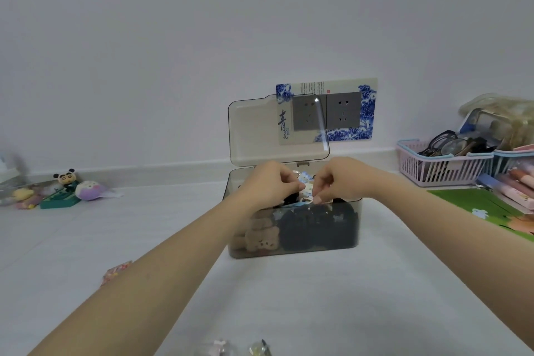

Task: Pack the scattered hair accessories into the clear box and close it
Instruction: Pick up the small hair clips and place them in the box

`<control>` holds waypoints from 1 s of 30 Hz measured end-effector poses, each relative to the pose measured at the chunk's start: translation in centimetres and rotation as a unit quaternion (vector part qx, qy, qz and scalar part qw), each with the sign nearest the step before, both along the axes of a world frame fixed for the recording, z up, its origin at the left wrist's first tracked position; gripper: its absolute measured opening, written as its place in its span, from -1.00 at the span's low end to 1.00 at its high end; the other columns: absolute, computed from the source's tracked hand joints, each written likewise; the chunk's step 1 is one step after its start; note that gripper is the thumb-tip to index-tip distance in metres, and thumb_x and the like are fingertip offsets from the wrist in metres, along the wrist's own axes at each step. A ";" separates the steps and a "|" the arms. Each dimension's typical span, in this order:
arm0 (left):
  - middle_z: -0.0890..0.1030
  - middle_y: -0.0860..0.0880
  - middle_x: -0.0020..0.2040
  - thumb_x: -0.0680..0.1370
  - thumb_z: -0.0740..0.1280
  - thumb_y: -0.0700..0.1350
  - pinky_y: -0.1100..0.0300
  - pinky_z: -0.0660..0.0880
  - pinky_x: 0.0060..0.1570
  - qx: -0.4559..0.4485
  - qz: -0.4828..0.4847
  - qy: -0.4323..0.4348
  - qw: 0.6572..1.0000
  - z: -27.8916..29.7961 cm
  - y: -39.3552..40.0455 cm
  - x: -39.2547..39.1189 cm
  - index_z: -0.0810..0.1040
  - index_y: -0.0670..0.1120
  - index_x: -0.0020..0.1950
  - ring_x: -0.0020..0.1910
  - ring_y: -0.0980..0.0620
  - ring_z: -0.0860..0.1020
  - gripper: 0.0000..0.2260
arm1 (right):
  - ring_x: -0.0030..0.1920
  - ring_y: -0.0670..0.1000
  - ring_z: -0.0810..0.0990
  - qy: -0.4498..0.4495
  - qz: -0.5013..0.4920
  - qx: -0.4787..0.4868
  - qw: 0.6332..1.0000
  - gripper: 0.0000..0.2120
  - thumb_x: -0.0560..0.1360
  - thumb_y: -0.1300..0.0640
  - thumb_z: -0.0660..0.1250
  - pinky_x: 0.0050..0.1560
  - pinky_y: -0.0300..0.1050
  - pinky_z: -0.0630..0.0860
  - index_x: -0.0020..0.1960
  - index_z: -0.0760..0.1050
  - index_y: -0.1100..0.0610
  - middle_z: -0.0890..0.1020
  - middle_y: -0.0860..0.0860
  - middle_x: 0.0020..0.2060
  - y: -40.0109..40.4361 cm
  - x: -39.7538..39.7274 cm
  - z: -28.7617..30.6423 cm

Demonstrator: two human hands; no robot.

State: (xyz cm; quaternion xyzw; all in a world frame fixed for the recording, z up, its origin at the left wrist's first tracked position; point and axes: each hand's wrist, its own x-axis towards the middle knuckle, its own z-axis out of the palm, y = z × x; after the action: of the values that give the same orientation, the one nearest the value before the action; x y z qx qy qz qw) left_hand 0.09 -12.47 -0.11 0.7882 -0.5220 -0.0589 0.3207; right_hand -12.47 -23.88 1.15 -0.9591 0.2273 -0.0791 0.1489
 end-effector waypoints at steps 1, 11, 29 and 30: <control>0.60 0.06 -0.30 0.51 0.38 -0.02 0.36 0.34 -0.40 -0.003 0.005 -0.011 1.000 0.1 0.5 -0.2 0.66 -0.11 -0.16 -0.33 0.13 0.47 -0.82 | -0.25 -0.12 0.52 -0.018 0.000 0.000 1.000 -0.86 0.38 0.05 0.47 -0.15 -0.27 0.43 -0.10 0.65 0.07 0.59 -0.13 -0.32 0.3 -0.3 0.1; 0.59 0.14 -0.31 0.48 0.40 -0.02 0.44 0.36 -0.40 -0.026 -0.010 -0.006 1.000 0.8 7.7 -3.0 0.68 -0.07 -0.16 -0.41 0.25 0.48 -0.86 | -0.34 -0.23 0.51 -0.181 0.037 0.038 0.982 -0.98 0.41 0.10 0.44 -0.34 -0.57 0.37 -0.18 0.63 0.03 0.59 -0.17 -0.34 7.2 -4.6 0.6; 0.51 0.17 0.00 0.46 0.42 0.03 0.21 0.48 0.04 0.202 -0.032 -0.010 0.979 -4.6 19.9 -5.2 0.62 0.17 0.08 0.04 0.14 0.55 -0.80 | -0.24 -0.17 0.48 0.000 0.132 0.112 0.985 -0.69 0.35 -0.10 0.46 -0.14 -0.33 0.44 0.08 0.55 -0.15 0.52 -0.19 -0.08 16.1 -5.4 -7.5; 0.51 0.18 -0.06 0.46 0.42 -0.01 0.22 0.49 0.01 0.198 -0.028 -0.003 0.980 -4.7 19.8 -5.0 0.63 0.15 0.06 0.00 0.15 0.56 -0.82 | -0.27 -0.18 0.47 -0.004 0.125 0.103 0.987 -0.70 0.36 -0.11 0.45 -0.20 -0.40 0.39 0.08 0.57 -0.13 0.51 -0.21 -0.11 16.4 -5.3 -7.8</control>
State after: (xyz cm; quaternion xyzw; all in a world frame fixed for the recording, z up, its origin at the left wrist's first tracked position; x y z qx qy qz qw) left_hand -4.94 7.34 -4.78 0.8211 -0.5230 -0.1679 0.1555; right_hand -17.76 -7.53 -6.63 -0.9591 0.1118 -0.0402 0.2568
